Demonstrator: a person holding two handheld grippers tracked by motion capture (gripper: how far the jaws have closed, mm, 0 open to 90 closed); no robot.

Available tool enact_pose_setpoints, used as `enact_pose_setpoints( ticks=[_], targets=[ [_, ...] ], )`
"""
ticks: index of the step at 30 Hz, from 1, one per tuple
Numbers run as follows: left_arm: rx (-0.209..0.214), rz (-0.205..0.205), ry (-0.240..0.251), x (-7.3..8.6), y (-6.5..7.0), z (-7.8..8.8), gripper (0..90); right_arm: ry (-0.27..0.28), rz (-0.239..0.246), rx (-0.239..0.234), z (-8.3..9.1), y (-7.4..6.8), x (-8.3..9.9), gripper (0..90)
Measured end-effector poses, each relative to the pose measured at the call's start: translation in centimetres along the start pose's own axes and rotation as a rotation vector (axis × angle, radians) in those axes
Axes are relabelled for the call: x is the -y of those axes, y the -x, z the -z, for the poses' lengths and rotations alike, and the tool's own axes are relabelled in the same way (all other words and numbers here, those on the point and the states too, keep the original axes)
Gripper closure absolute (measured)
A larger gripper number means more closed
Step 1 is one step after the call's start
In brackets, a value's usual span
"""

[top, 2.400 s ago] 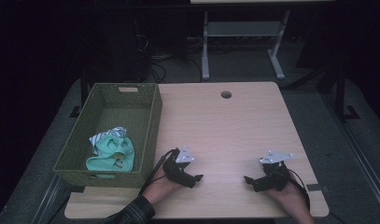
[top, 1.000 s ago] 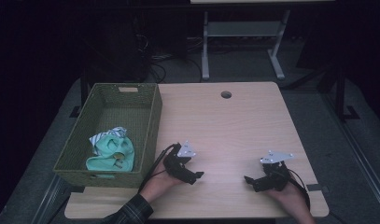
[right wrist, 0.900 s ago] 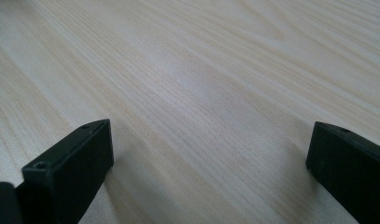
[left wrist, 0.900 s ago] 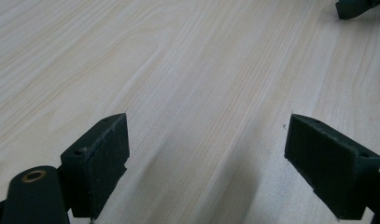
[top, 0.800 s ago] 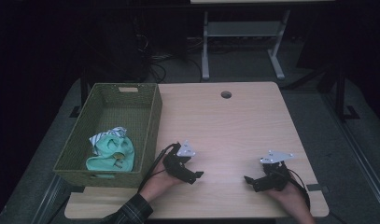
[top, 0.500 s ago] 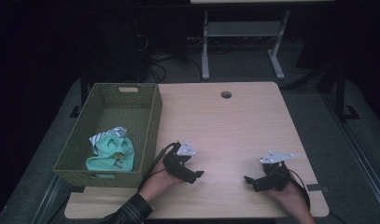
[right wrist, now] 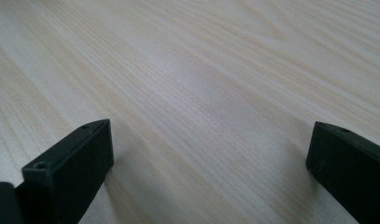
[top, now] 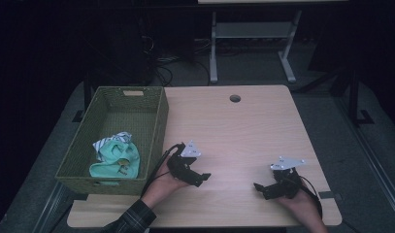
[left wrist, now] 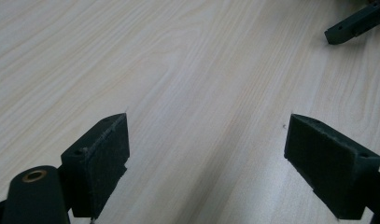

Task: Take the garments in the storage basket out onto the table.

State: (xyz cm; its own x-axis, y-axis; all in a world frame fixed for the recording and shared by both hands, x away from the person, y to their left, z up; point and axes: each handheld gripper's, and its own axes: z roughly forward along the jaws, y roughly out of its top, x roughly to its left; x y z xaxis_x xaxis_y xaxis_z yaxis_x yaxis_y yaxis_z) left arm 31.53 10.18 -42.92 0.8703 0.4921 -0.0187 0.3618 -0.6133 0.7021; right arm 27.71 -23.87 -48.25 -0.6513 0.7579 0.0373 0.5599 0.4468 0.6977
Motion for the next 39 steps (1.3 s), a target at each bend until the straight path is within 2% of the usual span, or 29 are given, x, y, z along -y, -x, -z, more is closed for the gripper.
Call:
enact_pose_setpoints(
  ticks=[6,22,28,39],
  targets=[
    [-0.008,-0.002,0.020,-0.7,-0.3,0.8,13.3,0.000,0.000,0.000,0.0,0.0,0.0,0.3],
    [-0.008,-0.002,0.020,-1.7,-0.5,1.6,13.2,0.000,-0.001,0.000,0.0,0.0,0.0,0.3],
    [0.021,-0.015,0.005,-2.1,-0.5,1.9,13.3,0.000,-0.001,0.000,0.0,0.0,0.0,0.3],
    [0.046,-0.026,0.012,-2.8,-0.8,2.5,13.3,0.002,0.003,0.001,0.0,0.0,0.0,0.3]
  ],
)
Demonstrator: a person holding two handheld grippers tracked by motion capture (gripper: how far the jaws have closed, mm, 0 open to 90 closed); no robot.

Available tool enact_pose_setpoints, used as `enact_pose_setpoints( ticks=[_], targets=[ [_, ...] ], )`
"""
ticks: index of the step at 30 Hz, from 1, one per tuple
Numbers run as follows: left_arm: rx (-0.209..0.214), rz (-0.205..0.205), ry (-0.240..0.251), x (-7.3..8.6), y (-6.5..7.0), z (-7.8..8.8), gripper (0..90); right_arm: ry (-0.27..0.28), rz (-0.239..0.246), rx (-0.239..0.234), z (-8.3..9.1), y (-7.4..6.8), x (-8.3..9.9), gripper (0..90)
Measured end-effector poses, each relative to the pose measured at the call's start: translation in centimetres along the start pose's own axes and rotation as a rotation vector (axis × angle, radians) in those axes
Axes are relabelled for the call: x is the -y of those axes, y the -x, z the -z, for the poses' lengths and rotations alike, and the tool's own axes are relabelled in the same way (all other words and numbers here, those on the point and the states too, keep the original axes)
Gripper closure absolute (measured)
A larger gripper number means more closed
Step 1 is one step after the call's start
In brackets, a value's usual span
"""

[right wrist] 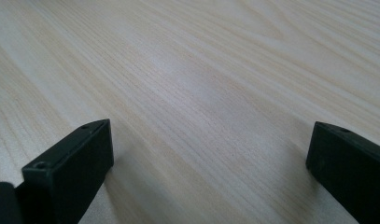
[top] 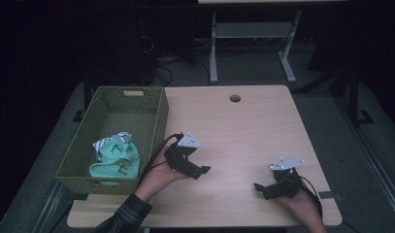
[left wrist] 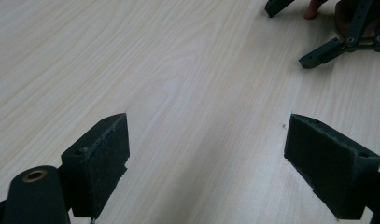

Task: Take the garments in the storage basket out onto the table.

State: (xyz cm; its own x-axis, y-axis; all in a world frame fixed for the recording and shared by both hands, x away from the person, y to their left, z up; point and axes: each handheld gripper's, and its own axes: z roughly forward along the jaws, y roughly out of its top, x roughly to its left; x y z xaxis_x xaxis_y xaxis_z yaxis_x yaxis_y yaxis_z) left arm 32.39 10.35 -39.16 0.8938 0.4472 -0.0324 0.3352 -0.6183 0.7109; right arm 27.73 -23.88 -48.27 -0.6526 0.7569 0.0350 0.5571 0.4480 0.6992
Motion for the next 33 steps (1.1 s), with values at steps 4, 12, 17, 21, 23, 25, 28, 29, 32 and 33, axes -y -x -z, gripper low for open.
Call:
enact_pose_setpoints(
  ticks=[4,12,17,21,23,25,28,29,32,33],
  targets=[
    [0.003,-0.002,0.007,-0.4,-0.1,0.2,13.5,-0.001,-0.004,-0.001,0.0,0.0,0.0,0.3],
    [0.037,0.004,0.022,-1.1,-1.0,1.3,13.5,0.000,-0.003,-0.001,0.0,0.0,0.0,0.3],
    [0.055,0.002,0.022,-1.3,-1.3,1.7,13.5,0.000,-0.003,-0.001,0.0,0.0,0.0,0.3],
    [0.050,-0.006,0.029,-1.5,-1.8,2.8,13.7,-0.001,-0.003,-0.001,0.0,0.0,0.0,0.3],
    [0.048,-0.012,0.029,-1.6,-2.1,3.1,13.8,-0.001,-0.002,-0.001,0.0,0.0,0.0,0.3],
    [0.044,-0.007,0.039,-1.6,-2.3,3.5,13.9,0.002,0.004,0.000,0.0,0.0,0.0,0.3],
    [0.032,-0.012,0.044,-1.7,-2.6,3.9,13.9,0.002,0.004,0.000,0.0,0.0,0.0,0.3],
    [0.030,-0.012,0.045,-1.7,-2.8,4.1,13.9,0.002,0.004,0.000,0.0,0.0,0.0,0.3],
    [0.023,-0.011,0.045,-1.7,-3.0,4.6,13.9,0.002,0.004,0.000,0.0,0.0,0.0,0.3],
    [0.022,-0.009,0.052,-1.6,-3.0,4.6,14.0,0.002,0.004,0.000,0.0,0.0,0.0,0.3]
  ],
)
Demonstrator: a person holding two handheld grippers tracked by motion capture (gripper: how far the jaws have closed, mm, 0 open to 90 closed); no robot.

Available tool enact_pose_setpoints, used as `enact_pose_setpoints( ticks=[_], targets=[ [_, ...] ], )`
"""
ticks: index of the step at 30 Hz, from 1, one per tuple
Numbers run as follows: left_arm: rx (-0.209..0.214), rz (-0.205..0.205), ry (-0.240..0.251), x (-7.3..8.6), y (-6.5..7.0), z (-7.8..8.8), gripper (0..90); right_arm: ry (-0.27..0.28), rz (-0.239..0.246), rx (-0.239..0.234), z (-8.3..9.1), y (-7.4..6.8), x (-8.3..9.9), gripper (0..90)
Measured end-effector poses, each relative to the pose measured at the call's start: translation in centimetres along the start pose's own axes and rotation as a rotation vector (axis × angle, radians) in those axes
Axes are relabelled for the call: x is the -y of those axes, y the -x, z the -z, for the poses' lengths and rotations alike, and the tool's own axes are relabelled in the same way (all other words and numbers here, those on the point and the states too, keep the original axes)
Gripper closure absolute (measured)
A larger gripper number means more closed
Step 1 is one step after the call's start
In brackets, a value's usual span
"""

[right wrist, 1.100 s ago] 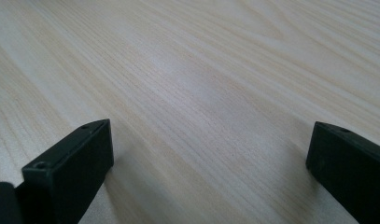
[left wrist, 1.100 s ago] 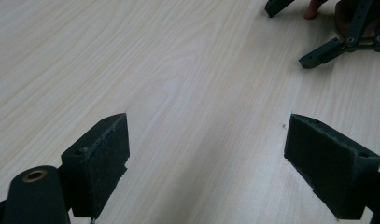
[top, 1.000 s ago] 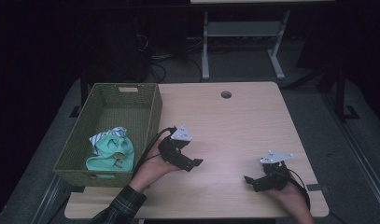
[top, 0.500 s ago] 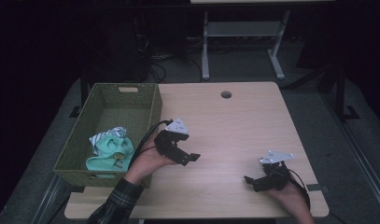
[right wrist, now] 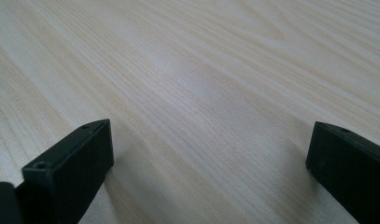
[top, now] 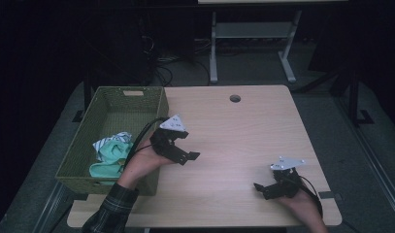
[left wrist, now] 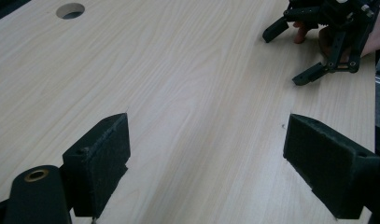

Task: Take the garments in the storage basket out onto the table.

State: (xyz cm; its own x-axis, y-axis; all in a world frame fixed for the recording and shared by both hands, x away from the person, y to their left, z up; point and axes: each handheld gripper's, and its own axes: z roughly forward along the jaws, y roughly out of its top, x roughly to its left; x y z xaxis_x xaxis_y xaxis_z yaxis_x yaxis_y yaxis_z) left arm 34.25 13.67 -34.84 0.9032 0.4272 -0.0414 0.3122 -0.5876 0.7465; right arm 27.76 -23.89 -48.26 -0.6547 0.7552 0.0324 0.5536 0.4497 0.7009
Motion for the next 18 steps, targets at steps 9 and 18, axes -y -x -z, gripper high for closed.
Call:
enact_pose_setpoints(
  ticks=[9,18],
  targets=[
    [-0.010,-0.001,-0.012,0.2,-0.4,0.7,15.1,0.000,0.000,0.000,0.0,0.0,0.0,0.3],
    [-0.035,0.028,0.005,0.6,-1.2,2.1,15.1,0.000,0.000,0.000,0.0,0.0,0.0,0.3]
  ],
)
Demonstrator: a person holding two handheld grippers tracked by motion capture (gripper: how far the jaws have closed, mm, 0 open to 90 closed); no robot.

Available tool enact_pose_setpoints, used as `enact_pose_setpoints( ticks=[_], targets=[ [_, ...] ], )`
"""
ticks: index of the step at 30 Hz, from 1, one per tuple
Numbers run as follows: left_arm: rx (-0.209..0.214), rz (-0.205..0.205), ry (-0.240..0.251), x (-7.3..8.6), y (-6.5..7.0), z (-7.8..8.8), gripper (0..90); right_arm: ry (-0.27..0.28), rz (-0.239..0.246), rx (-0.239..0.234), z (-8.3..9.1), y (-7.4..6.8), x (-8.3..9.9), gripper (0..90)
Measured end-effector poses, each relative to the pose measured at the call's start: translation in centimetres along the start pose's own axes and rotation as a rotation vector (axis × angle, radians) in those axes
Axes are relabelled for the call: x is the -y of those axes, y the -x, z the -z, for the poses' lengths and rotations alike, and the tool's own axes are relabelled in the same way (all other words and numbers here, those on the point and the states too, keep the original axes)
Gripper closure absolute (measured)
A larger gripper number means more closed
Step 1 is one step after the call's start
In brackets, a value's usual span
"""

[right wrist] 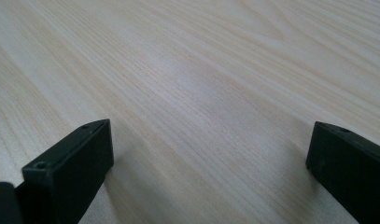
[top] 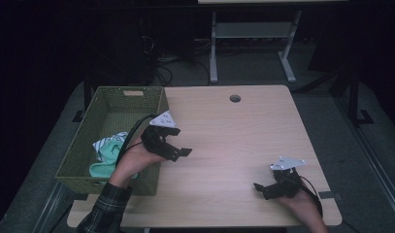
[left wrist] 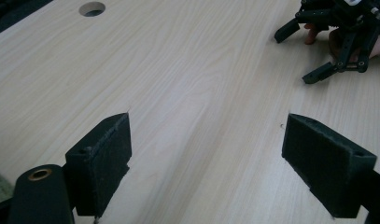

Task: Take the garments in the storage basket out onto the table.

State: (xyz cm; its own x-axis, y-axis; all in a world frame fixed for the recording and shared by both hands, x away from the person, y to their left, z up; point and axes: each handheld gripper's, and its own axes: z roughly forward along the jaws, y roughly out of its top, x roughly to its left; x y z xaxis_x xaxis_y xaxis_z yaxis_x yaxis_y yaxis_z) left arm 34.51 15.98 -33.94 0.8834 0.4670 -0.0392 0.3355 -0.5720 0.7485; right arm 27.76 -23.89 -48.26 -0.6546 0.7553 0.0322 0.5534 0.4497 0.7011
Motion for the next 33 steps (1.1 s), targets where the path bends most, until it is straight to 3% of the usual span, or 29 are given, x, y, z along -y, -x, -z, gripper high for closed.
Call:
enact_pose_setpoints(
  ticks=[33],
  targets=[
    [-0.090,0.077,0.033,2.4,-3.4,4.7,16.5,0.000,0.000,0.000,0.0,0.0,0.0,0.3]
  ],
)
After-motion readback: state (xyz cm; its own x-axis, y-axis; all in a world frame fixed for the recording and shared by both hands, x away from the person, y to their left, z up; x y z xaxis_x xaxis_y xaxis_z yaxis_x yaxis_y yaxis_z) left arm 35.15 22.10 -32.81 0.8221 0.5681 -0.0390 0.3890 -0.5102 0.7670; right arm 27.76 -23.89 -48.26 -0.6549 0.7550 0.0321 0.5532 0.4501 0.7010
